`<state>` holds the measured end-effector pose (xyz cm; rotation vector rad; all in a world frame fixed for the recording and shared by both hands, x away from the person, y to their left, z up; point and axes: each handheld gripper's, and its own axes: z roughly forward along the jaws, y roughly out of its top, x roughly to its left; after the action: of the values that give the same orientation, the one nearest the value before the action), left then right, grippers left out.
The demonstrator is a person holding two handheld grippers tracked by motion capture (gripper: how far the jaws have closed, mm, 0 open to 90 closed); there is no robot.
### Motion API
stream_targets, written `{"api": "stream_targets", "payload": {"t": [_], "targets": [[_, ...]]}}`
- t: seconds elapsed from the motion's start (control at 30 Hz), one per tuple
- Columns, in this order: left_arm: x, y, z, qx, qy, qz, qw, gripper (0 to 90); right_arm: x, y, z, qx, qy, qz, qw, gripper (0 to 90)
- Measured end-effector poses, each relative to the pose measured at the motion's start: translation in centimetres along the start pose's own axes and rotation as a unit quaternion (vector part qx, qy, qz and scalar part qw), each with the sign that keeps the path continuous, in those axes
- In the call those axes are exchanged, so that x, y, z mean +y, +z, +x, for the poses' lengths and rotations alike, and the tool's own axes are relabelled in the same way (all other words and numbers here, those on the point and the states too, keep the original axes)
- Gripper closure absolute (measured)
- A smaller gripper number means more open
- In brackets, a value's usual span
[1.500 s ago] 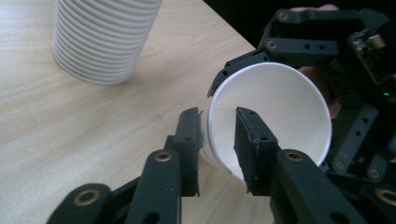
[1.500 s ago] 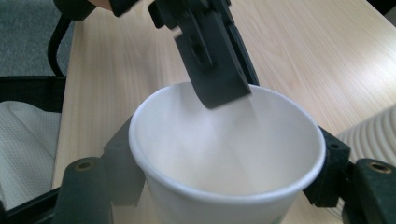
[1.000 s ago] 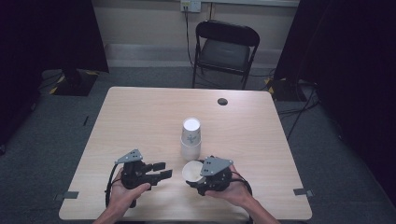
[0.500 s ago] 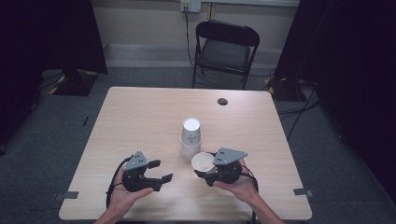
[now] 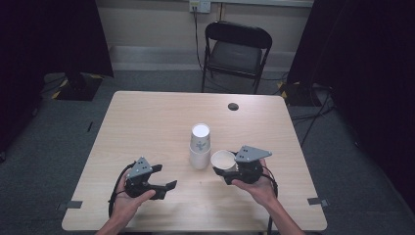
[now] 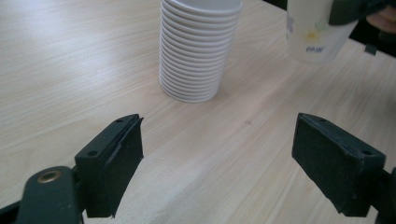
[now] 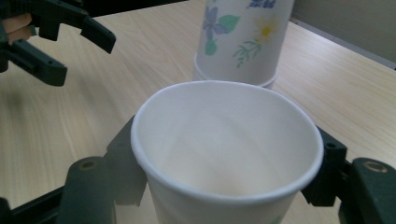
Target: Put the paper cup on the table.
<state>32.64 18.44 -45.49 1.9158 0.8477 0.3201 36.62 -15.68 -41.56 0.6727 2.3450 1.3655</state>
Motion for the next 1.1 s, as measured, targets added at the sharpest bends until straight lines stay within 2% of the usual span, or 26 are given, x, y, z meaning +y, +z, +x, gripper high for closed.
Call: {"api": "stream_targets", "payload": {"t": [0.1,0.37,0.6,0.83,0.97,1.1], "targets": [[0.0,0.0,-0.1,0.001,0.002,-0.001,1.0000,15.9,-0.1,-0.1,-0.6,-0.009,0.008,-0.002,0.9999,30.9],[-0.1,0.0,0.1,0.005,-0.009,0.004,0.9999,16.0,0.2,-0.4,-1.9,-0.033,0.022,-0.009,0.9992,31.0],[-0.1,0.1,0.1,0.013,-0.005,0.003,0.9999,16.1,1.1,-0.8,-3.2,-0.045,0.030,-0.019,0.9983,31.0],[-0.1,0.1,0.1,0.010,0.000,0.001,1.0000,16.1,1.8,0.3,-4.1,-0.042,0.047,-0.030,0.9976,31.3],[-0.1,0.1,0.1,0.009,-0.002,0.003,1.0000,16.0,2.4,1.0,-4.6,-0.051,0.047,-0.033,0.9971,31.5],[-0.1,0.1,0.1,0.010,-0.005,0.003,0.9999,15.9,2.7,2.3,-5.3,-0.069,0.058,-0.030,0.9955,31.7]]}}
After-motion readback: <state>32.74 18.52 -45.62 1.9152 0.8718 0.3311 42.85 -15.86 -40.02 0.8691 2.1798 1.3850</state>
